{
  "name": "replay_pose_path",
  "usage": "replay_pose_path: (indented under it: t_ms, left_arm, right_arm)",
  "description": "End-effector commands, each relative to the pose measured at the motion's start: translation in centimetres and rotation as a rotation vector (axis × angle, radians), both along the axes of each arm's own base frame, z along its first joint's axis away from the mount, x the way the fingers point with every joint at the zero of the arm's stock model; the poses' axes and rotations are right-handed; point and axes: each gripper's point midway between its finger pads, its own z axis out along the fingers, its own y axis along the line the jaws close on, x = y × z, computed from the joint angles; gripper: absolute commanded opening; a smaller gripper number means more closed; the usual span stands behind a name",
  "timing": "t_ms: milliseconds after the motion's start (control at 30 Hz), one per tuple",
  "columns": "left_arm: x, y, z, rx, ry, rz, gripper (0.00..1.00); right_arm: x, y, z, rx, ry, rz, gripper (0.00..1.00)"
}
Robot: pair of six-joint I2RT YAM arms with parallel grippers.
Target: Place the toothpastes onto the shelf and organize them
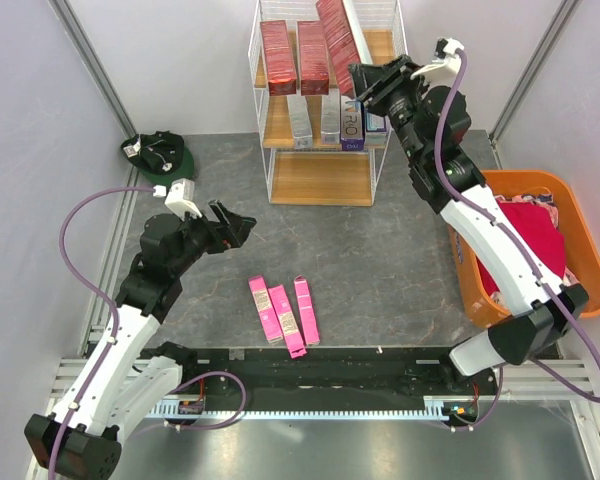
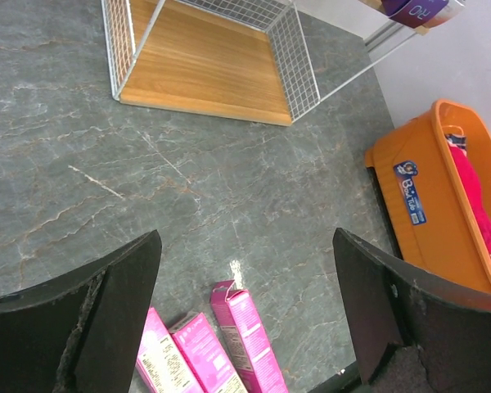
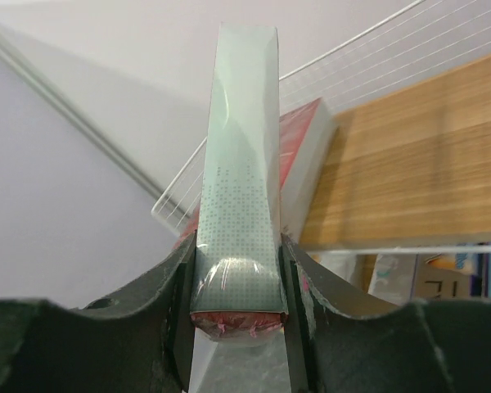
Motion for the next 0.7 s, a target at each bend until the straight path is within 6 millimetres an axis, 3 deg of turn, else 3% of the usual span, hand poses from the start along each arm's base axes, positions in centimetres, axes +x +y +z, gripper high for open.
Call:
replay_pose_path:
  t_ms: [0,67,233,500,567,667]
  left_arm:
    - [0.1,-0.6,1.0,-0.045,-0.033,-0.020,0.92]
    - [0.0,-0.7,0.9,-0.050,-0.030,-0.024,0.92]
    - [-0.1,-0.7,0.8,-0.053,-0.027,-0.027,0.91]
    - [-0.3,-0.8,1.3,-0.067,-0.037,-0.035,0.90]
    - [-0.4,-0.8,1.3,-0.067,-0.038,-0.035,0.90]
    - [-0.4,-0.8,1.2,-0.066,-0.034,-0.035,0.91]
  right_arm:
    - [1.8,-2.4,3.7,0.104,-0.060,-0.111,0.12]
    - [2.8,-2.3,3.6,0.112,-0.047,-0.107,0.12]
    - [5.4,-1.6,1.0,0.160,0.024,-0.099,0.12]
    - [6.7,0.2,-1.1,0.221,0.077,-0.028,0.19]
    - [6.6,0.6,-1.3,0.219,0.079,-0.006,0.26]
    - [6.4,0.9,-1.8,0.217,0.086,0.019,0.50]
